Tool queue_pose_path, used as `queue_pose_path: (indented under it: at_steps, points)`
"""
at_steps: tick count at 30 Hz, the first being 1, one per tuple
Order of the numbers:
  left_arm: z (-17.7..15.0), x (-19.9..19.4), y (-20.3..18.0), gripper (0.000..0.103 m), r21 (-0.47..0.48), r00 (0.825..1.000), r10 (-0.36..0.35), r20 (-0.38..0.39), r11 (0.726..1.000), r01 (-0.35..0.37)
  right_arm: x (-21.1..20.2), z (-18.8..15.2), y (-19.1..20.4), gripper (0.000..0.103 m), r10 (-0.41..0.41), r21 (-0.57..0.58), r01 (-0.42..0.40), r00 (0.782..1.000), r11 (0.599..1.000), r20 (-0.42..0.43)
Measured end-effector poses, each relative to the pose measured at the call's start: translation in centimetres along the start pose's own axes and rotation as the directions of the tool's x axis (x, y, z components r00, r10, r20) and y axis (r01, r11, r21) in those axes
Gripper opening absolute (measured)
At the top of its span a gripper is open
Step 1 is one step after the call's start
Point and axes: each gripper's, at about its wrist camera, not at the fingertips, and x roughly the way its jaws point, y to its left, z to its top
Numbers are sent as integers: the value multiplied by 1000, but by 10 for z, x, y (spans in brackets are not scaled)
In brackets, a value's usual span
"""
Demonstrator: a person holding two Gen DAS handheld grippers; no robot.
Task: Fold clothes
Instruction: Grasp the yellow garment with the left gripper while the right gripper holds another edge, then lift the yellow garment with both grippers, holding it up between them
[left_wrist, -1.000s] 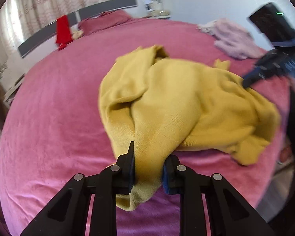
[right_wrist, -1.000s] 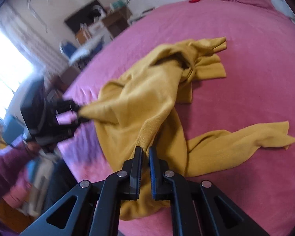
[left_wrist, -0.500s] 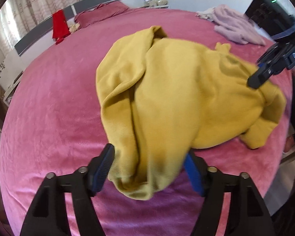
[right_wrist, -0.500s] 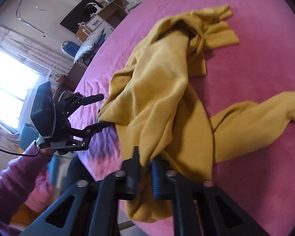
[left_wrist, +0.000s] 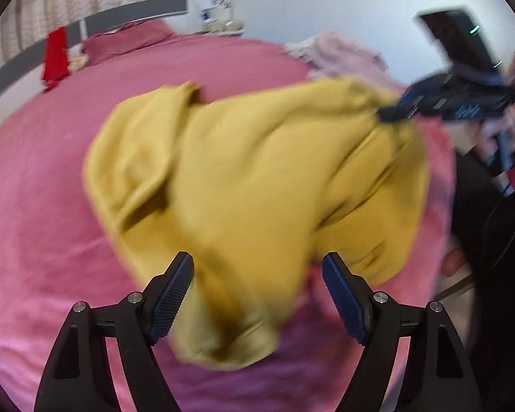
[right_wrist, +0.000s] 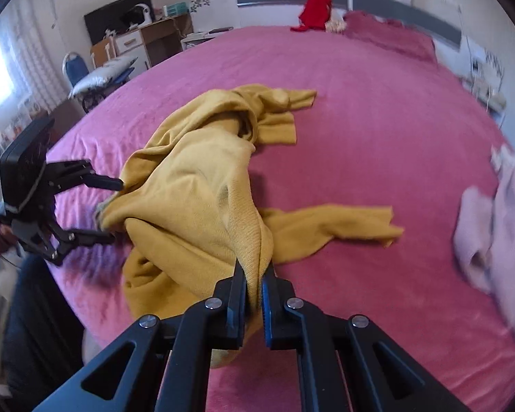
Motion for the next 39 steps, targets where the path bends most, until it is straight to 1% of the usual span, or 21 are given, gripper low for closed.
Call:
queue_pose_path:
  at_steps: [2,3,4,6,8,9,11,14,15,16,17,20,23,25,28,30,31,32,35,37,39]
  points:
    - [-3,16,0,79,-5,998,8,-65,1000,-8,2,-4,-7,6,39,48,-39,999,998,-6]
    - [-6,24,4,79,-27,994,2,-107,1000,-4,2,-5,-8,6,51,61,-51,999,997,-5]
    - [-10,24,11,79,-77,993,-19,-115,997,10,2,-5,-9,6,49,57,-49,999,997,-4]
    - [-18,23,27,79,-183,991,-63,-120,982,41,1,-6,-8,6,47,52,-47,999,998,-1]
    - [-25,10,43,79,-284,994,-96,-60,956,75,1,-6,-11,6,61,60,-61,998,996,-4]
    - [-27,7,47,79,-305,994,-94,-51,950,74,3,-5,-12,6,66,64,-66,998,996,-5]
    - [-31,11,46,79,-276,995,-68,-78,960,44,6,-4,-13,6,72,69,-71,997,995,-8]
    - [-22,11,34,78,-215,998,13,-66,976,-27,7,-4,-13,6,80,82,-79,997,993,-6]
    - [-19,11,30,75,-195,997,40,-60,980,-51,7,-4,-14,6,83,90,-82,997,993,-3]
    - [-16,11,26,48,-175,996,67,-53,982,-75,6,-4,-14,6,77,93,-77,997,993,2]
    - [-14,11,22,12,-155,995,94,-46,983,-100,5,-3,-14,6,70,91,-71,997,993,8]
    - [-5,11,10,10,-96,985,173,-21,980,-174,0,1,-14,6,38,79,-41,999,996,33]
    - [19,-32,21,10,-201,964,247,104,954,-222,-11,12,-11,6,-46,23,44,995,999,93]
    - [39,-74,26,10,-224,918,347,191,926,-304,-24,26,-9,5,-146,-16,150,975,989,165]
    - [68,-125,25,10,-242,847,448,288,889,-388,-49,53,-12,5,-184,-17,197,943,980,277]
    - [93,-152,25,10,-248,804,490,336,870,-426,-68,71,-11,5,-183,-21,202,924,979,336]
    - [107,-169,19,10,-249,771,519,370,855,-456,-80,79,-8,5,-186,-22,209,908,978,375]
    - [115,-179,16,10,-247,750,534,390,846,-473,-94,87,-6,5,-202,-28,234,887,972,415]
    - [144,-227,-6,10,-219,655,591,471,797,-562,-138,110,3,5,-244,-44,315,811,948,531]
    - [164,-255,-26,10,-209,598,612,518,768,-605,-173,127,6,5,-263,-37,356,753,934,603]
    - [168,-293,-32,10,-213,540,632,556,736,-643,-212,140,8,5,-267,-18,376,689,926,674]
